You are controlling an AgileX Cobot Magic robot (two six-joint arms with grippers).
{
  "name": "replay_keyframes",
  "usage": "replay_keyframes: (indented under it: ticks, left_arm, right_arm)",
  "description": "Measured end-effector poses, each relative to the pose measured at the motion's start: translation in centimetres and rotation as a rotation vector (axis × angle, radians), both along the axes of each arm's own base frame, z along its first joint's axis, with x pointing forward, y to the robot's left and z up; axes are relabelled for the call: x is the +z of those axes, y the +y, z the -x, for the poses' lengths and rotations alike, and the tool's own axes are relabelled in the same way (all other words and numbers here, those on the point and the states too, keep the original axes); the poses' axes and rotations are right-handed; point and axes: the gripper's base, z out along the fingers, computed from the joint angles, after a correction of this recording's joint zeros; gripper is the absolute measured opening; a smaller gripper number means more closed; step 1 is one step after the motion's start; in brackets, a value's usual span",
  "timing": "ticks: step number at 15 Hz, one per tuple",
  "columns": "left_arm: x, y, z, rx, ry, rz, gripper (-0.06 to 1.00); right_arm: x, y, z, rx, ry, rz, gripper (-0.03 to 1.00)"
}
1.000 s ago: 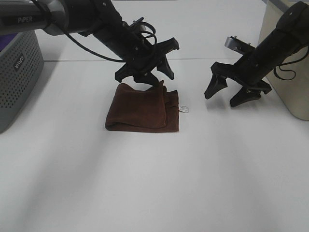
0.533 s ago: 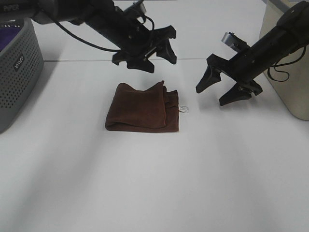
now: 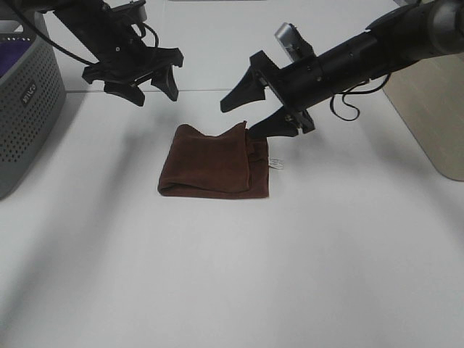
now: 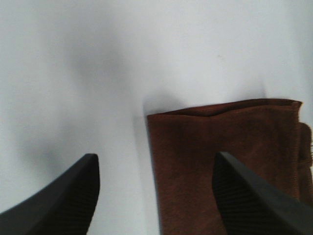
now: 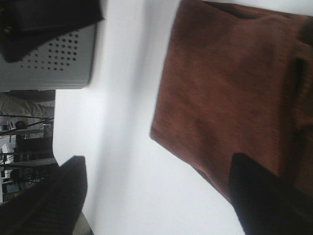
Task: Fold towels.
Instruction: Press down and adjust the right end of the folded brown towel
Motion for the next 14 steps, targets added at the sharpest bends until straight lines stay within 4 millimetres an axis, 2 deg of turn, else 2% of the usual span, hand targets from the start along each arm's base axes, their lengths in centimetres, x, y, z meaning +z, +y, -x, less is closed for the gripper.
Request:
replay_keyframes:
  ticks: [2, 6, 8, 14]
  left_arm:
    - [-0.2, 0.5, 0.0, 0.007, 0.006, -0.044, 0.63]
    - [-0.3, 0.6, 0.3, 0.017, 0.053, -0.057, 0.64]
    - [-0.4, 0.7, 0.4, 0.014, 0.065, -0.061, 0.64]
    - [-0.4, 0.7, 0.5, 0.012, 0.075, -0.065, 0.64]
  right_arm:
    - [0.0, 1.4, -0.4, -0.044, -0.017, -0.089, 0.70]
    - [-3.3, 2.3, -2.5, -0.049, 0.032, -0.175, 0.67]
    - [-4.0, 2.5, -3.4, -0.044, 0.019, -0.170, 0.67]
    - [-6.0, 1.1, -3.4, -0.040, 0.031, 0.098, 0.67]
